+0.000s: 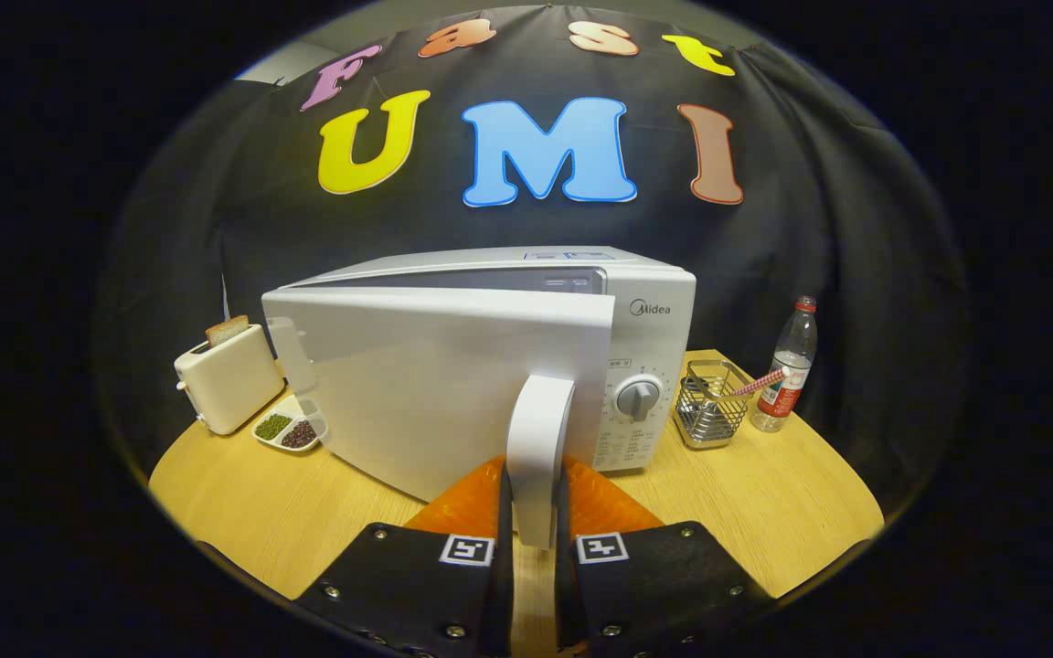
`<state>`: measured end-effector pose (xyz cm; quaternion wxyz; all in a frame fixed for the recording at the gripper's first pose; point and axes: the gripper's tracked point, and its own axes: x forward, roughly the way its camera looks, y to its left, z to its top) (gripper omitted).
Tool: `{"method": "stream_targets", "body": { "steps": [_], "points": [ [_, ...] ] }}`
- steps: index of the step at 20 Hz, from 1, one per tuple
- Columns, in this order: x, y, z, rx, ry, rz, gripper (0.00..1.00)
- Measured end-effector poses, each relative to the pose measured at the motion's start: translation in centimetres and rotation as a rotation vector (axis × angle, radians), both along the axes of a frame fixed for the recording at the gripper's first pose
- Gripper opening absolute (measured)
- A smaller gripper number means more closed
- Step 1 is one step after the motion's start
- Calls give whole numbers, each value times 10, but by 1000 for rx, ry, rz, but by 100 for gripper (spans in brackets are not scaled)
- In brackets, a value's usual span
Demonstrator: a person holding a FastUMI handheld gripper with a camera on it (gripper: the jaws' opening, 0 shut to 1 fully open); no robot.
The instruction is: Open the microwave, put the food inside, and close the microwave door.
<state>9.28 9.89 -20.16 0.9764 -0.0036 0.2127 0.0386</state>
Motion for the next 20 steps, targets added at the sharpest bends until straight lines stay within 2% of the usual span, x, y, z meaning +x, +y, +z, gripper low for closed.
{"method": "stream_targets", "body": {
  "steps": [8,20],
  "points": [
    [-55,32,0,-14,9,-34,23],
    [-137,101,-32,-17,82,16,23]
  ]
}}
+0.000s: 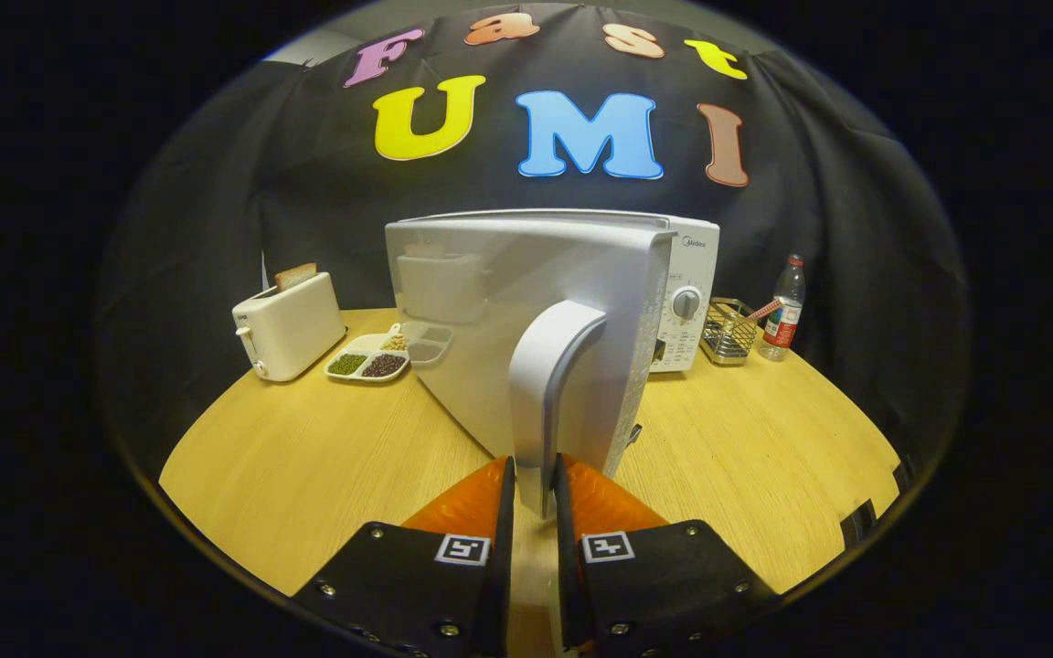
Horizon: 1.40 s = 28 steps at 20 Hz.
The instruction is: Open the microwave, put the food inside, and close the microwave door.
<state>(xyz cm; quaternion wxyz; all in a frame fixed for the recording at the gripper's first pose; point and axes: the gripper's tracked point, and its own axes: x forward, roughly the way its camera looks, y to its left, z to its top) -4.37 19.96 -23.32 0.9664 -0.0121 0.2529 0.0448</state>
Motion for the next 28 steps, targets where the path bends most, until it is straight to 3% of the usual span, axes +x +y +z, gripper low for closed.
{"method": "stream_targets", "body": {
  "steps": [8,15,23,28],
  "points": [
    [-33,53,0,-36,1,76,23],
    [-63,102,-5,-98,0,190,23],
    [-82,149,-1,-91,-8,279,23],
    [-107,197,5,-57,-27,433,23]
  ]
}}
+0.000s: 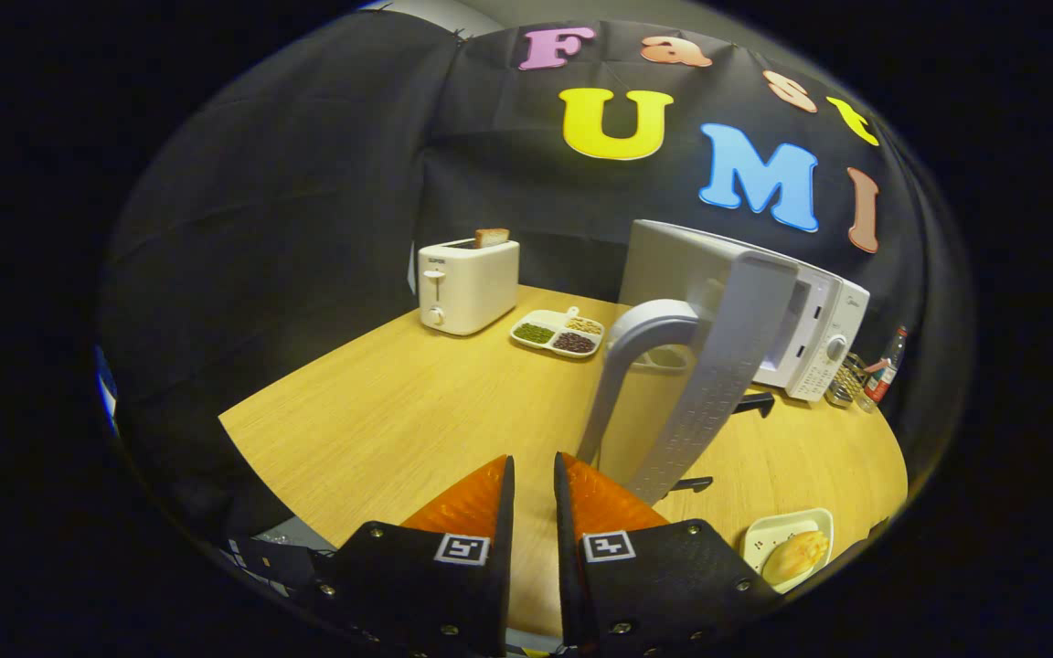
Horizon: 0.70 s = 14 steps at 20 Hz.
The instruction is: Open the microwave, put the food inside, and close the microwave door.
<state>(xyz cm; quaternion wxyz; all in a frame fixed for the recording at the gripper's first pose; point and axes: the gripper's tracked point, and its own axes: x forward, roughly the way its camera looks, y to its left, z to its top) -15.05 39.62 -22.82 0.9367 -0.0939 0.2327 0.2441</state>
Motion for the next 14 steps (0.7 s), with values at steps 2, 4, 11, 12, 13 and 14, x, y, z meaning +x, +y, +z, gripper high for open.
{"method": "stream_targets", "body": {
  "steps": [2,4,11,12,13,14],
  "points": [
    [-8,11,12,40,2,48,23],
    [-16,21,35,118,4,87,24],
    [-13,-20,131,268,-112,40,97],
    [-12,-33,141,277,-134,15,97],
    [-9,-47,152,289,-156,-11,97],
    [-7,-61,162,295,-180,-38,97]
  ]
}}
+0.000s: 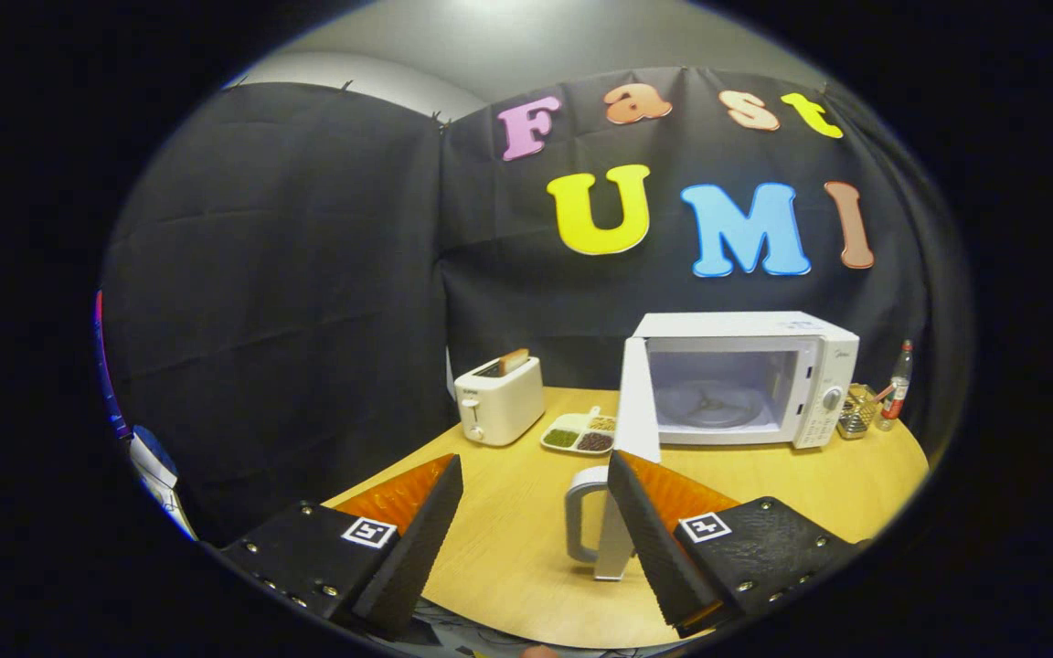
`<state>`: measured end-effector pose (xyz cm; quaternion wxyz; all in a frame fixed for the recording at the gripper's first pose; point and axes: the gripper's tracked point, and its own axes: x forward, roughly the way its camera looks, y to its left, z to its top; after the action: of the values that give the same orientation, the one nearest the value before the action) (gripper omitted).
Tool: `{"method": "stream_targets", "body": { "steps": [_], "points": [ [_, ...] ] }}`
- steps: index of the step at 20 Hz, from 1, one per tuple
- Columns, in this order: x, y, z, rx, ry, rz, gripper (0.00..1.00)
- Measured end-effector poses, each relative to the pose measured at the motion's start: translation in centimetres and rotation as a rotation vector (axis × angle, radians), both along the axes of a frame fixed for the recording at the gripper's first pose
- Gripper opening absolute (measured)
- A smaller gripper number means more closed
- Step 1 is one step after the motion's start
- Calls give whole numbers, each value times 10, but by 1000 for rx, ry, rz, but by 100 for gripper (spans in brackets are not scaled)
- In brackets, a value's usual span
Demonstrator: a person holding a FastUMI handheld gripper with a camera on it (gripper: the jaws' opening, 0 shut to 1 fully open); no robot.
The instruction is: Open the microwave, put the food inside, and close the microwave door.
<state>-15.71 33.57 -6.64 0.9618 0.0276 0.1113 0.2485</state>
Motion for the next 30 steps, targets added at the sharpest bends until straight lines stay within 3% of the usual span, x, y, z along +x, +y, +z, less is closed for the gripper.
{"method": "stream_targets", "body": {
  "steps": [5,12,16,21,30],
  "points": [
    [20,-74,5,-42,-41,-146,97],
    [43,-156,-33,-100,36,-309,97],
    [50,-197,-78,-146,146,-382,97],
    [45,-222,-136,-171,293,-419,97],
    [19,-240,-212,-226,509,-414,98]
  ]
}}
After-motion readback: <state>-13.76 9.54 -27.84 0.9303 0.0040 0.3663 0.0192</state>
